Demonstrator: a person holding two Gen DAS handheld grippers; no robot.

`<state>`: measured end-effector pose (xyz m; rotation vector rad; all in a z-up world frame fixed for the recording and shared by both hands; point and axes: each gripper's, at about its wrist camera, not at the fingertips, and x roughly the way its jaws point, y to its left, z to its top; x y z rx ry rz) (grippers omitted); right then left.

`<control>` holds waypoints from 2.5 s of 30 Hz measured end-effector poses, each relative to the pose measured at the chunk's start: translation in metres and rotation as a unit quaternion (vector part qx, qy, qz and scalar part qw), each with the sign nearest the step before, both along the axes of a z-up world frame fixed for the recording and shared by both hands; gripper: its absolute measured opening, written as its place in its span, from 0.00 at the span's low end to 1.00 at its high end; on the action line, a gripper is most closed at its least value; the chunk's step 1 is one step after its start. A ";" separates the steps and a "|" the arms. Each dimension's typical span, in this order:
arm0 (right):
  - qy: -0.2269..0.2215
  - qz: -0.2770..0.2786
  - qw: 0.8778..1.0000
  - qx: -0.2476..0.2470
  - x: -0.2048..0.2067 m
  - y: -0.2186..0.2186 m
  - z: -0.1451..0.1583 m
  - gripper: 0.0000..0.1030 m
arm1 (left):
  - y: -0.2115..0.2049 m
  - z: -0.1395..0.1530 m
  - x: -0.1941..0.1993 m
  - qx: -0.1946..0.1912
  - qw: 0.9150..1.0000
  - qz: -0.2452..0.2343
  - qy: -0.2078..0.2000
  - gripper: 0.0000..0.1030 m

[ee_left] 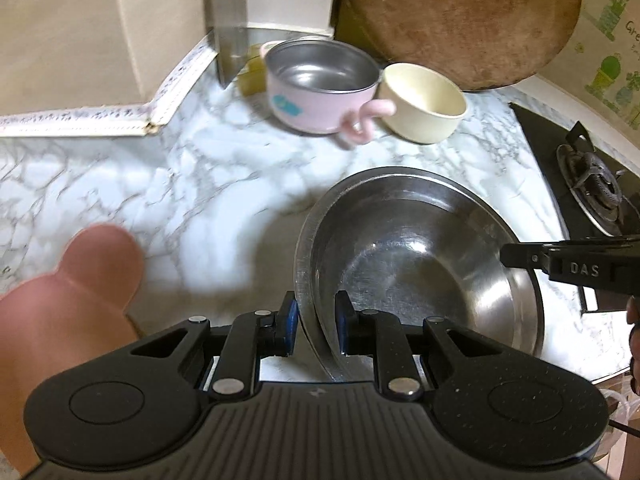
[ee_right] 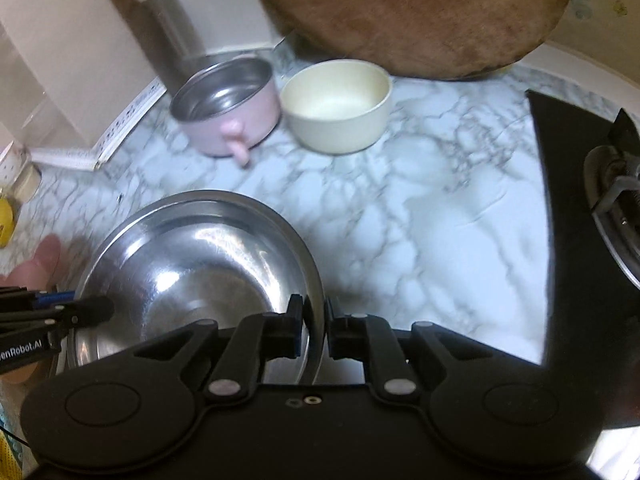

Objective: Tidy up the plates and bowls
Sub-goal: 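Carry the steel bowl with both grippers beside the pink bear plate and lower it, then open both grippers and lift them off the steel bowl, then move both grippers to the pink steel pot rim and close them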

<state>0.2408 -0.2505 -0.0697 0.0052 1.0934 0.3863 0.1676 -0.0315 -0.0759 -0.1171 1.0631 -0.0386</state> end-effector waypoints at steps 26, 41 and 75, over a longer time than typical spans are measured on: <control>0.006 0.004 1.000 0.000 -0.007 0.012 -0.008 0.23 | 0.017 -0.026 0.003 -0.004 1.000 -0.001 0.021 0.18; -0.033 0.020 0.999 0.015 -0.008 0.009 0.029 0.35 | 0.027 0.016 -0.001 -0.012 1.000 -0.007 -0.025 0.18; -0.160 0.063 0.984 0.052 0.040 0.033 0.095 1.00 | 0.008 0.073 0.071 0.024 0.990 0.008 -0.141 0.75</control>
